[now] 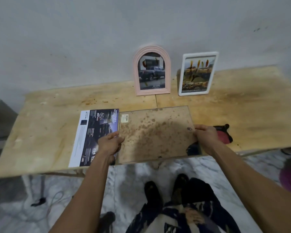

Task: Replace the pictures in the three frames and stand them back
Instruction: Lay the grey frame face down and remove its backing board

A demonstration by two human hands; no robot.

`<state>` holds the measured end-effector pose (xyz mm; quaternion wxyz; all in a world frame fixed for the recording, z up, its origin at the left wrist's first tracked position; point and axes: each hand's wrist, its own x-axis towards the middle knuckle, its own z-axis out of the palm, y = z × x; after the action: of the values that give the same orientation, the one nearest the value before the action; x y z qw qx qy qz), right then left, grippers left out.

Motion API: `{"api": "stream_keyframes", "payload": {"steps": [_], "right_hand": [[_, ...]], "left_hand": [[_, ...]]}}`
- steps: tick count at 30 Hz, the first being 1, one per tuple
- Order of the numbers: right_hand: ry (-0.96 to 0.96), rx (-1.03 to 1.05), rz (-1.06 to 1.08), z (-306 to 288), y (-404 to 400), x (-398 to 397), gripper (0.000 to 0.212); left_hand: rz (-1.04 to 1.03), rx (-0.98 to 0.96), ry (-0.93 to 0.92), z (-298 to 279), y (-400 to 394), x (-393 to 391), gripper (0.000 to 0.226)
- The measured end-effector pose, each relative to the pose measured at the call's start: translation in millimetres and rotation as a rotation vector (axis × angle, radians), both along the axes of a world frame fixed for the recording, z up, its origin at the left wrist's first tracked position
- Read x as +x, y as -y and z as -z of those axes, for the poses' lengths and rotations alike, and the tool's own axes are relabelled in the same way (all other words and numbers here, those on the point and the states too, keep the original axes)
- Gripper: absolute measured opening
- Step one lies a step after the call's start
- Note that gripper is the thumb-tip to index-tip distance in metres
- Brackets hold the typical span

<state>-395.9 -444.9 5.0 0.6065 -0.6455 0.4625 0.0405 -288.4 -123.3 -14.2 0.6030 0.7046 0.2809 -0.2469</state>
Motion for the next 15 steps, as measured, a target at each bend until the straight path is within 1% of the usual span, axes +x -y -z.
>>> {"api": "stream_keyframes", "payload": {"steps": [3,5,6,7,9,10,11,12,15], "right_hand": [[-0.039,-0.076,-0.025,16.4,-3.9,4.1,0.017],[-0.053,-0.118,-0.070,21.8,-6.1,9.2,0.007],[-0.070,-0.149,-0.104,24.0,-5.9,12.9,0.010],[-0.094,-0.185,-0.149,26.1,-4.3,15.7,0.019],[-0.130,-0.229,-0.215,29.9,-1.0,19.7,0.029],[-0.135,-0.225,-0.225,32.2,1.4,21.5,0.030],[-0.135,-0.207,-0.221,35.0,3.7,23.1,0.031],[-0.138,-0.185,-0.215,37.1,5.5,25.3,0.033],[-0.143,-0.142,-0.206,40.5,6.7,32.4,0.035]], "left_hand": [[0.014,0.049,0.001,8.1,8.4,1.6,0.052],[0.005,0.099,0.006,13.6,14.4,3.9,0.055],[0.010,0.132,-0.002,15.6,15.8,5.6,0.055],[0.023,0.156,-0.005,19.4,17.4,6.4,0.060],[0.047,0.216,-0.001,42.6,17.2,12.5,0.070],[0.060,0.238,0.003,48.0,20.6,13.6,0.065],[0.080,0.269,0.000,50.2,24.8,13.4,0.054],[0.100,0.298,-0.001,41.9,34.2,11.1,0.052],[0.132,0.340,0.002,39.0,46.6,11.7,0.071]]}}
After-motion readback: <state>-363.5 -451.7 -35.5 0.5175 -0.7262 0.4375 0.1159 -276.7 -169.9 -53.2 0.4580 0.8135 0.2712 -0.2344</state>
